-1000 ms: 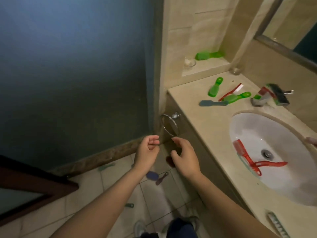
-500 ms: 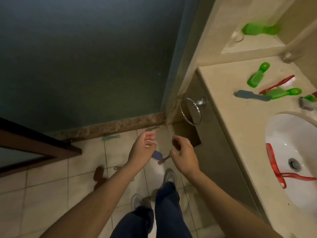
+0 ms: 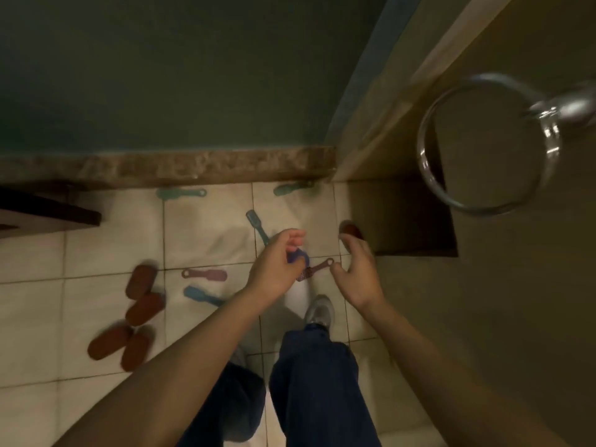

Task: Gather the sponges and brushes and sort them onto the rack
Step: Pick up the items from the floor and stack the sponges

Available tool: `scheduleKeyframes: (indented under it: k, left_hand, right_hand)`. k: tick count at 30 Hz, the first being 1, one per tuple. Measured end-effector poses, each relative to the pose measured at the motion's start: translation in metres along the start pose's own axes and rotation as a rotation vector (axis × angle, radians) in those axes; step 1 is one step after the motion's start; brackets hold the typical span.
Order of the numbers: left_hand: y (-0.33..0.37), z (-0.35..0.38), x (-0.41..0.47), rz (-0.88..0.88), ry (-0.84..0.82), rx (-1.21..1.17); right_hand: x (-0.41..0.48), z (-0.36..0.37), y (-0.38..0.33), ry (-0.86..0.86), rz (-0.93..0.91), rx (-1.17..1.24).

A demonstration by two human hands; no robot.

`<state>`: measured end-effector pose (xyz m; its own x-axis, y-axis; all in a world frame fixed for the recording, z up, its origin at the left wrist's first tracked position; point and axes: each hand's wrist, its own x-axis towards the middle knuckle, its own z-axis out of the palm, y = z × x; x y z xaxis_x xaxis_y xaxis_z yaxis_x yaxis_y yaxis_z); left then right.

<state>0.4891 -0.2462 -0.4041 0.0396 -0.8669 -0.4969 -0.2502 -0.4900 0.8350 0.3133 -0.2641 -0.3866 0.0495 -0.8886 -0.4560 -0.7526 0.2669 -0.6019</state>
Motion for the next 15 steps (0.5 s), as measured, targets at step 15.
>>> scheduleKeyframes:
  k: [15]
  left_hand:
    - [-0.234,0.093,0.165,0.056,-0.066,0.367]
  right_hand:
    - [0.165,0.183,0.194,-0.093,0.002,0.055]
